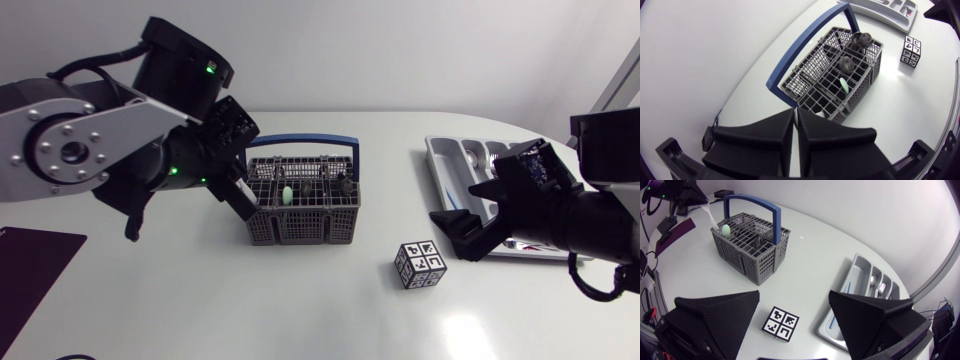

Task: Transfer all utensils from the basket to the drawer tray.

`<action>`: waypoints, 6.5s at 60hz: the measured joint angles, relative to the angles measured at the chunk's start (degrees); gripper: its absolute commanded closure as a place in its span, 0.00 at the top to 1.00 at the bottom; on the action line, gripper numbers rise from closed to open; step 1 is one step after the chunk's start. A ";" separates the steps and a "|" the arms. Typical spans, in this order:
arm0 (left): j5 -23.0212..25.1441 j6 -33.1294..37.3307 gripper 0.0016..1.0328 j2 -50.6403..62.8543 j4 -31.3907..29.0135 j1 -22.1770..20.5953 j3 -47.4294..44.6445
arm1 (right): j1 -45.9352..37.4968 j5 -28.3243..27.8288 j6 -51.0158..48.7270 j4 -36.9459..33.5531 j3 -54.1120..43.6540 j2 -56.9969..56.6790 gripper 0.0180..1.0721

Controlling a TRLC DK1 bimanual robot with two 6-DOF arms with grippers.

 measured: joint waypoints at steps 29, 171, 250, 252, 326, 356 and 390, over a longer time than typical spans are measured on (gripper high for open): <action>11.58 -4.11 0.03 -12.17 2.54 -1.73 0.22 | 3.98 -0.26 -0.81 -2.12 0.20 -3.58 0.95; 39.98 -28.52 0.66 6.73 -6.38 9.20 16.17 | 8.83 -17.75 -17.81 -7.96 7.02 10.91 0.06; 36.96 -3.10 0.66 9.38 0.22 9.79 3.41 | -47.50 -8.72 -90.64 2.75 18.82 51.67 0.35; 37.13 -3.08 0.66 9.70 0.33 9.79 3.41 | -47.50 -8.66 -90.79 3.50 18.67 51.58 0.41; 37.90 -15.87 0.16 21.11 0.11 10.32 8.66 | -17.00 -11.50 -45.99 -8.90 8.87 17.62 0.69; 39.47 -19.52 0.03 20.41 0.81 10.32 8.79 | -0.28 -5.92 -34.69 -9.11 4.98 11.82 0.69; 40.98 -21.40 0.03 7.08 2.73 10.25 5.20 | 3.39 -4.61 -32.79 -9.16 4.87 9.57 0.69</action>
